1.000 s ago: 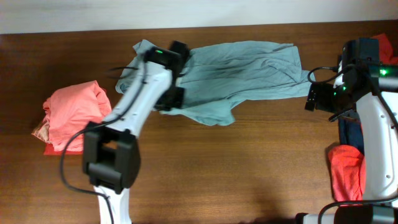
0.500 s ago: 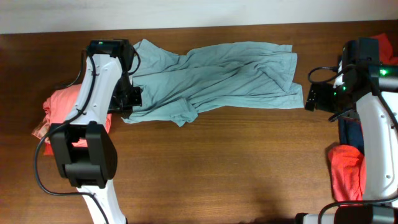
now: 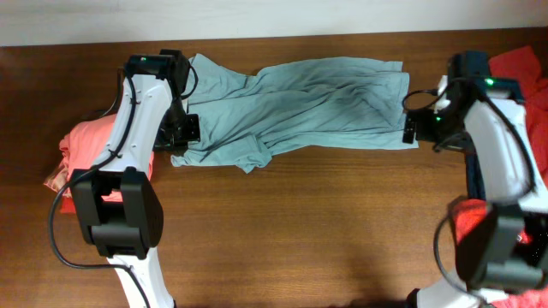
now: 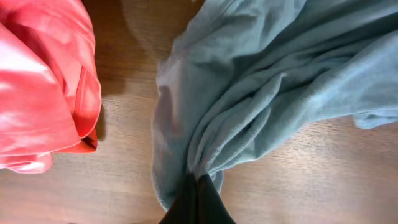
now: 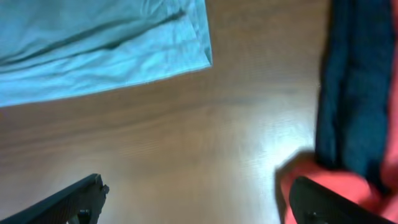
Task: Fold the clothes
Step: 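Grasp the t-shirt's right end with the right gripper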
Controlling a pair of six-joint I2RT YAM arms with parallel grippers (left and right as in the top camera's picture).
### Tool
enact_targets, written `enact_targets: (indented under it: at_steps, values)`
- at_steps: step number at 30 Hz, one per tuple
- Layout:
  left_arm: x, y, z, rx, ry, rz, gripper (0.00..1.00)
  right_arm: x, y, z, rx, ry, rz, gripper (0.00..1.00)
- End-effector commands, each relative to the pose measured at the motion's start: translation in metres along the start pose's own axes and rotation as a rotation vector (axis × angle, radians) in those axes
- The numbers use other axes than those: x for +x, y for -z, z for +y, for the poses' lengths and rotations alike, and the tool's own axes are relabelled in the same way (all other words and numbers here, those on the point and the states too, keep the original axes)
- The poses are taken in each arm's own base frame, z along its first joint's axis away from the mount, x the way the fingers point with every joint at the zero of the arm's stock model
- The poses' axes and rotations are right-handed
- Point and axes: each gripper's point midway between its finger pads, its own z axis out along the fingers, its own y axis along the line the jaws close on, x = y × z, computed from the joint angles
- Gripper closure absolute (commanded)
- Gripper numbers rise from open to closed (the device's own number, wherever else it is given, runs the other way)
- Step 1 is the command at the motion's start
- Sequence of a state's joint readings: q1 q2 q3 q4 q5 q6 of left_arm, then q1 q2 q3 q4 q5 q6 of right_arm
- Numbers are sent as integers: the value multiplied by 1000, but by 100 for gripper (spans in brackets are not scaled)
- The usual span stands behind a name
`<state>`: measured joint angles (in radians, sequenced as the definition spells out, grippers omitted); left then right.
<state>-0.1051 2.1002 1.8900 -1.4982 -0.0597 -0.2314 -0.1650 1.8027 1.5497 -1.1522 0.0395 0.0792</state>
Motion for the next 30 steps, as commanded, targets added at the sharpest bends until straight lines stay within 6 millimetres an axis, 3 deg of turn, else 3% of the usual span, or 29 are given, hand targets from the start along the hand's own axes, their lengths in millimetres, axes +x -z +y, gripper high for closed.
enact_targets:
  at_steps: [1,6,10,16,23,26,28,30]
  values:
    - [-5,6,0,8,9,-33,100,0,-38,0,1,28,69,1]
    - [-8,6,-1,12,10,-48,100,-10,-80,2,4,29,91,1]
    - [-10,7,-2,14,11,-55,100,-16,-101,6,-9,52,92,1]
    - [-14,7,-2,17,12,-69,100,-27,-114,11,-37,97,58,0]
    - [-13,7,-2,17,12,-69,100,-31,-127,15,-52,97,50,6]
    - [-14,7,-2,17,11,-69,100,-30,-133,18,-72,97,58,22]
    - [-14,7,-2,18,12,-70,100,-30,-134,19,-78,96,61,57]
    - [-14,7,-2,17,11,-69,100,-30,-134,19,-79,96,61,71]
